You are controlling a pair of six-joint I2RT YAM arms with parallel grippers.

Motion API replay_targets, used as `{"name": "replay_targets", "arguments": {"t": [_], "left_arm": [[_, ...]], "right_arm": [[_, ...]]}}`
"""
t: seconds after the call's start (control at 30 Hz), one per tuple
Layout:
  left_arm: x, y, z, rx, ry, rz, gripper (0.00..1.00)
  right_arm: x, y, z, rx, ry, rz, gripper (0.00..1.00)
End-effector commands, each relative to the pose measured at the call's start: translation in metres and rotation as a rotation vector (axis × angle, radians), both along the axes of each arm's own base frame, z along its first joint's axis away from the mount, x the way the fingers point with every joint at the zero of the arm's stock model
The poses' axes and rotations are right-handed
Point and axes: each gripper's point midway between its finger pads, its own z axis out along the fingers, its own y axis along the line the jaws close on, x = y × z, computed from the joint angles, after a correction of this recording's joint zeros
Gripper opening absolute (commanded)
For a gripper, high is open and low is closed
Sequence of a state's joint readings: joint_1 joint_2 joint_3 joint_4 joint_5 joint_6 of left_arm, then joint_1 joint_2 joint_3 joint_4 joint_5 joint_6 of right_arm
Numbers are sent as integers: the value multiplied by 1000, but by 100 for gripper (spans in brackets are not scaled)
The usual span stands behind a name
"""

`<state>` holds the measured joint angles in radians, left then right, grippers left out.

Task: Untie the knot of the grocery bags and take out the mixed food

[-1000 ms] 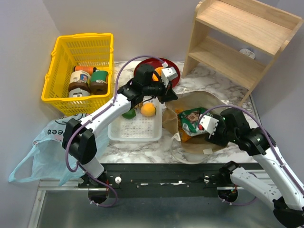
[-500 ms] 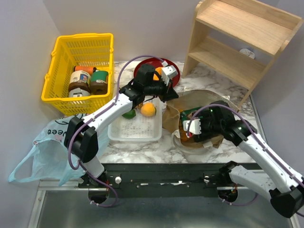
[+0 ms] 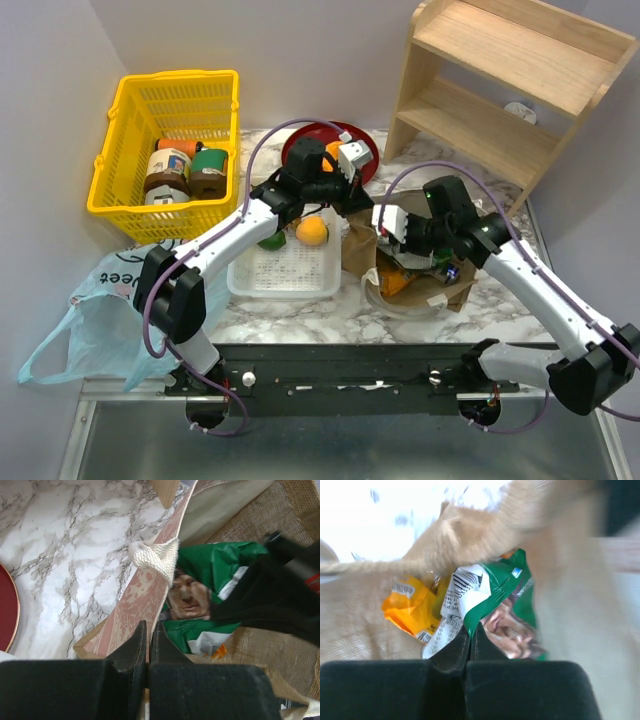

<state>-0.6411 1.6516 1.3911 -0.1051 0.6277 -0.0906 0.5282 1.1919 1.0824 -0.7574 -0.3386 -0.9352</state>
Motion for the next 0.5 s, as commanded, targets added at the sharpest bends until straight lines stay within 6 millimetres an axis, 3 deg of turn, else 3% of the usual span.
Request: {"name": "replay_targets", "arguments": {"t": [0.0,0.13,0.17,0.2,0.23,0.27,0.37,0.47], "left_arm": [[-5,11,-18,46,43,21,0],[-2,12,-21,50,42,28,0],[-2,12,-19,50,40,31,0],[1,13,-13,42,35,35,7],[2,13,-9,38,30,35,22],[2,14,-4,33,31,37,52],[-6,20,27,-2,-17,-14,80],[-14,27,48,0,-127,-56,81]], "right_arm": [[-19,11,95,214,-38,-37,0],[-45,-7,150,330,-81,-138,0],[-46,-12,151,330,-97,-157,0],[-45,-19,148,310,-110,-187,0],[-48,-24,144,291,-108,-203,0],[-50,-30,149,298,-129,-222,0],[-49,-33,171,334,-176,-236,0],[-39,-36,197,374,-213,-277,0]]}}
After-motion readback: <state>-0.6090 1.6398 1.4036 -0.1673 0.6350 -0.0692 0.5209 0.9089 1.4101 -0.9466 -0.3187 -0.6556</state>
